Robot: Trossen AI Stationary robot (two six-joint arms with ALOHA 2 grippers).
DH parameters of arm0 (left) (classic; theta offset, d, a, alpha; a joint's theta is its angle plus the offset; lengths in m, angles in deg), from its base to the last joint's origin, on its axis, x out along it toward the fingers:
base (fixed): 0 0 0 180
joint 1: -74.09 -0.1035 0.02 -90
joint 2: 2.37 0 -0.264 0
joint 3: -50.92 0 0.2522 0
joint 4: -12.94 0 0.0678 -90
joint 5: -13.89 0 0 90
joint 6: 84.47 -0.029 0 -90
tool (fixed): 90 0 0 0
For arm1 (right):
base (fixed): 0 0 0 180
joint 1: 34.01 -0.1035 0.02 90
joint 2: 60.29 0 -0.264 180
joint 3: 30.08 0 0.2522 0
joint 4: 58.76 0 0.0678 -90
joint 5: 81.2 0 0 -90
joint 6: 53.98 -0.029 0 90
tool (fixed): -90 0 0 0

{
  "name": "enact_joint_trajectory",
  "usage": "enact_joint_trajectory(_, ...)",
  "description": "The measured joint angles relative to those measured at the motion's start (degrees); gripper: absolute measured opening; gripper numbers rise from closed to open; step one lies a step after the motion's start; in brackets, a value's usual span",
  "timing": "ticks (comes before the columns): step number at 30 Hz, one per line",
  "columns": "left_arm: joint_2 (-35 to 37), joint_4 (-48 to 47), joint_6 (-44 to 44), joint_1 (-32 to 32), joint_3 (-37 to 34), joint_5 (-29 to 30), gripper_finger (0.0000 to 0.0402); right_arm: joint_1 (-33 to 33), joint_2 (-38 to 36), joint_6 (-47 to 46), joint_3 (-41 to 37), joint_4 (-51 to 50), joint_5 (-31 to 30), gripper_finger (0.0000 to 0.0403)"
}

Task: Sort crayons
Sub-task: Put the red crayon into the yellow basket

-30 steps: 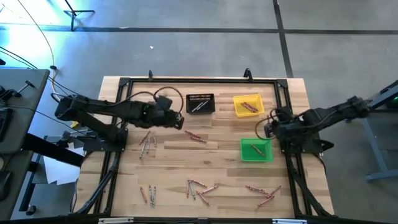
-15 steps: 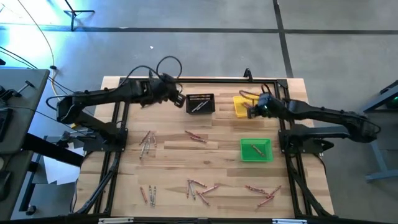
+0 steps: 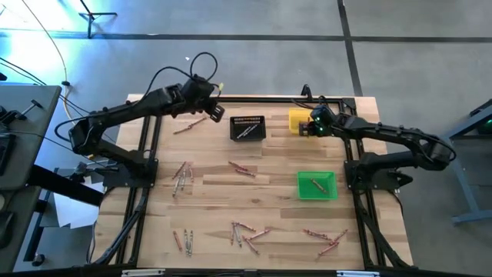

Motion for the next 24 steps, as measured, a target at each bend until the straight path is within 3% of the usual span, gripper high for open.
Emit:
enact_joint_trajectory(7, 0.0, 0.7, -4.9, -3.6, 0.0, -4.1, 0.0085, 0.0, 0.0, -3.5, 1.3, 1.3, 1.6, 0.0005)
enact_joint_trajectory(14, 0.0, 0.8, -7.1, -5.8, 0.0, -5.5, 0.0085, 0.5, 0.0, 0.1, 3.3, 1.4, -5.9, 0.0005)
enact_joint_trajectory(24, 0.0, 0.8, -10.5, -6.7, 0.0, -5.5, 0.0085, 3.9, 0.0, 0.7, 3.3, 1.5, -11.3, 0.0009)
